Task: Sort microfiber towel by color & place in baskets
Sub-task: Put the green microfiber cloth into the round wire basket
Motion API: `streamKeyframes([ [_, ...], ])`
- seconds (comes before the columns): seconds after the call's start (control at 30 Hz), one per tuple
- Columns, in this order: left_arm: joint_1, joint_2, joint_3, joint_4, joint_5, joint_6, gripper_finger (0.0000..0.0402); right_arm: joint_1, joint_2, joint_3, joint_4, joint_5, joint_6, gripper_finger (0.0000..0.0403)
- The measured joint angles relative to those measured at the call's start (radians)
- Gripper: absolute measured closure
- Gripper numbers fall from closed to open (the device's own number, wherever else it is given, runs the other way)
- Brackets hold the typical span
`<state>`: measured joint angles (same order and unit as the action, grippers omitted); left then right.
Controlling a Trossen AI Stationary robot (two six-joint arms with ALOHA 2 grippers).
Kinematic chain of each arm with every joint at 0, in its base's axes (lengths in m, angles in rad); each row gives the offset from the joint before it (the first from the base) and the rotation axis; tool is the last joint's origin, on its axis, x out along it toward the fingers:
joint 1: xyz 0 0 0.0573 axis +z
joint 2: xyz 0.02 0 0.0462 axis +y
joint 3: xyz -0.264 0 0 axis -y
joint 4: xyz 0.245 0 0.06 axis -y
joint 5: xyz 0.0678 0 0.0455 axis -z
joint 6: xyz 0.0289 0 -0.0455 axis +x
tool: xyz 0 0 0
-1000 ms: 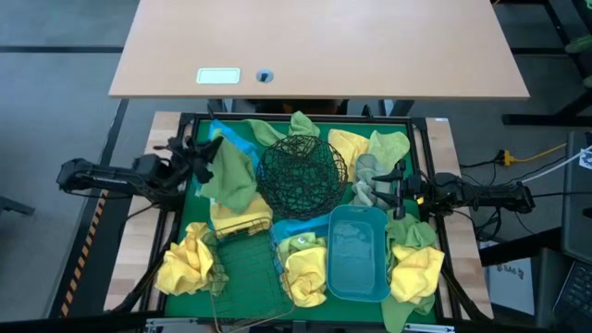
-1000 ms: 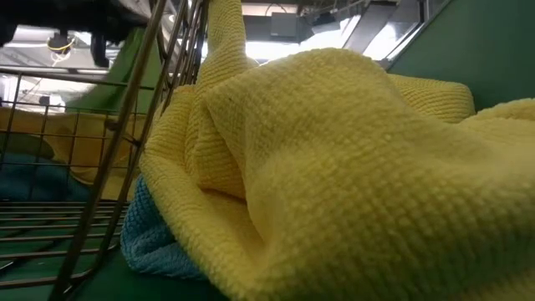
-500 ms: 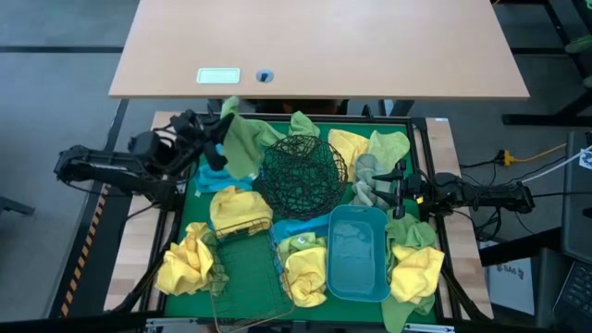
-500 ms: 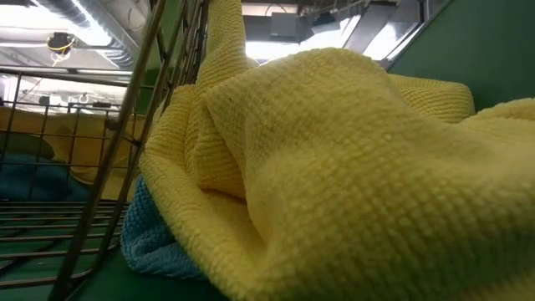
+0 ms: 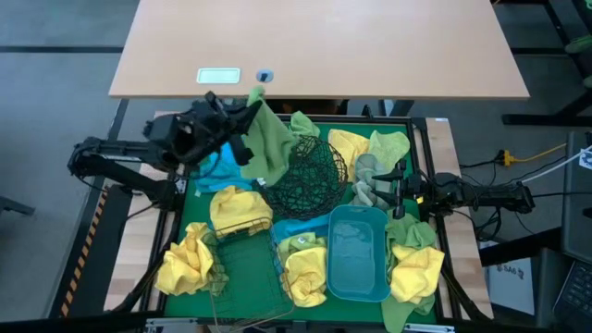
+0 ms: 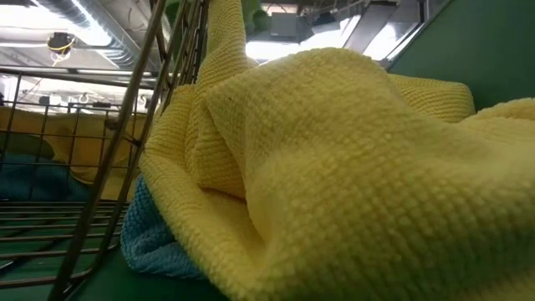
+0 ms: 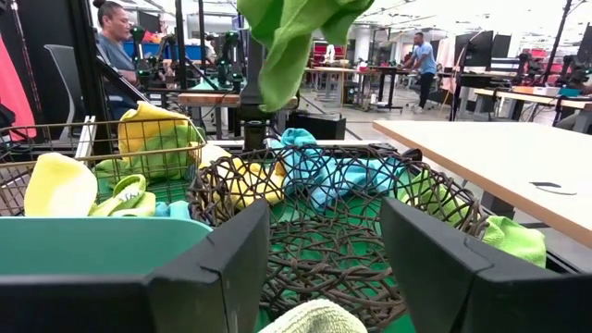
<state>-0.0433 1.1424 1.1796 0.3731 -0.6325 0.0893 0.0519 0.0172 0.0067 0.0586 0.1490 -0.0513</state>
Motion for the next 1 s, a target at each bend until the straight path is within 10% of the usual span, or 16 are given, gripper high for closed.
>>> streamKeyframes([
  [1.0, 0.111, 0.516, 0.030, -0.332, 0.110, -0.248, 0.0401, 0.000, 0.000, 0.000, 0.000, -0.010, 0.002, 0.0194],
])
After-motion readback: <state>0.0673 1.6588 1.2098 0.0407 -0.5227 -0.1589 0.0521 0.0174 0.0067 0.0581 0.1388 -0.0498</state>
